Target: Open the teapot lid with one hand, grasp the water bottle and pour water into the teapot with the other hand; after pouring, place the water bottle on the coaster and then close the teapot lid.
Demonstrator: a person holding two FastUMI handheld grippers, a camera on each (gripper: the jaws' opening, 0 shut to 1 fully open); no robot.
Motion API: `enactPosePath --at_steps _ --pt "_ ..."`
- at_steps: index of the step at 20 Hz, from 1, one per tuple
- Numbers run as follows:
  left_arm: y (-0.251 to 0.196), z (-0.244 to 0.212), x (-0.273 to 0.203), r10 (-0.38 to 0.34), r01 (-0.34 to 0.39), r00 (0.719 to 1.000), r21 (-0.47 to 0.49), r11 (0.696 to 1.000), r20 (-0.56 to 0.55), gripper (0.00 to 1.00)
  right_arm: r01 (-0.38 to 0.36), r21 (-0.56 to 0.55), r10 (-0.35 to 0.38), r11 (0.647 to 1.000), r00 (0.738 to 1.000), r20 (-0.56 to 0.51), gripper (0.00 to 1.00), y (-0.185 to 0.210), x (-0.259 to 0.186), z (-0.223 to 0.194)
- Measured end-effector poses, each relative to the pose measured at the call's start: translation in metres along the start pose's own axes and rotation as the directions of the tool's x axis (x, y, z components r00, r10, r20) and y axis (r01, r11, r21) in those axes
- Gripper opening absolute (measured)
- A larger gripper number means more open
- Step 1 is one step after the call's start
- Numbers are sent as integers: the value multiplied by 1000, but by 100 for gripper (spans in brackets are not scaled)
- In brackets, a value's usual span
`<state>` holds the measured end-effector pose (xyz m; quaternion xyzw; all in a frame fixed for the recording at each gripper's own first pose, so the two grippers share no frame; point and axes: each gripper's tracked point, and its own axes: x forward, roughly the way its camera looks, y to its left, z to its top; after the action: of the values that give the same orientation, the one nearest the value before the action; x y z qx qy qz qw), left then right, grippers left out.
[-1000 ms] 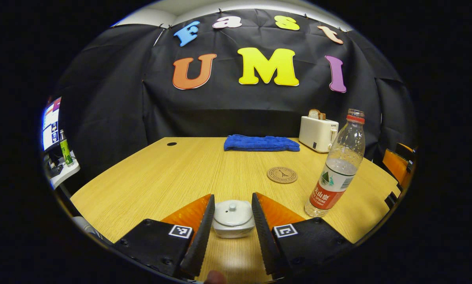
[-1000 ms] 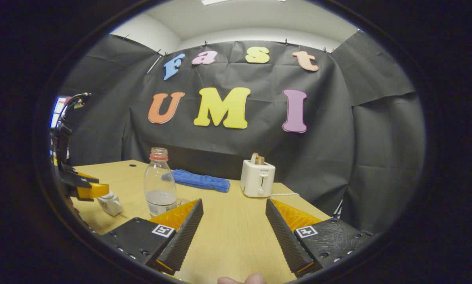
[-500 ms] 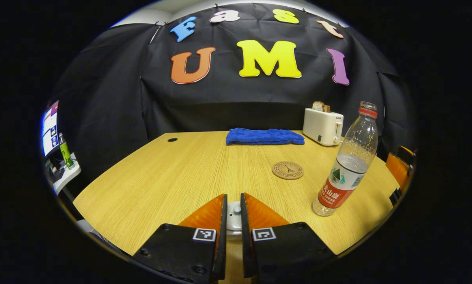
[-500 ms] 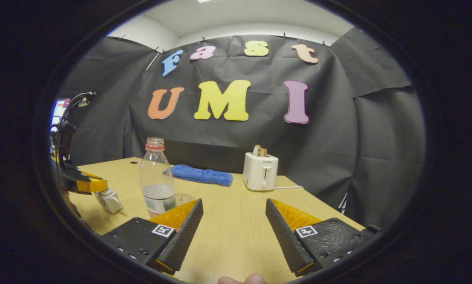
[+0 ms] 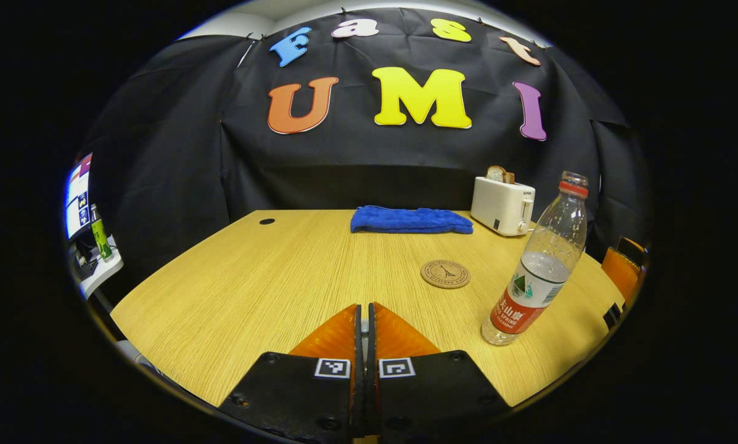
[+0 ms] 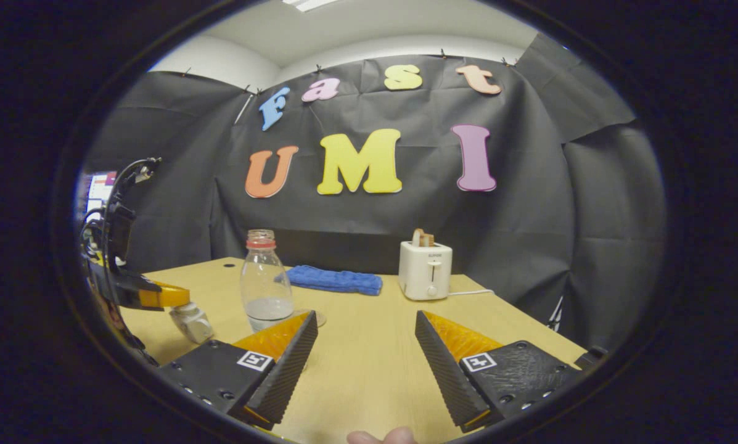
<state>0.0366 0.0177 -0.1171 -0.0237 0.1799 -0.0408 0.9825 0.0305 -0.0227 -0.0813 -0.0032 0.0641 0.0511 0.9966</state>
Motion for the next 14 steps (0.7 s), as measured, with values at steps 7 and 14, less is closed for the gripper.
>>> enactPosePath --at_steps 7,14 --pt "-5 26 -29 -33 36 996 -28 999 86 3 -135 20 136 991 989 -66 95 40 -3 -22" --pt "2 42 -61 -34 38 988 -27 999 150 3 -224 -5 222 974 967 -127 96 84 16 -50"
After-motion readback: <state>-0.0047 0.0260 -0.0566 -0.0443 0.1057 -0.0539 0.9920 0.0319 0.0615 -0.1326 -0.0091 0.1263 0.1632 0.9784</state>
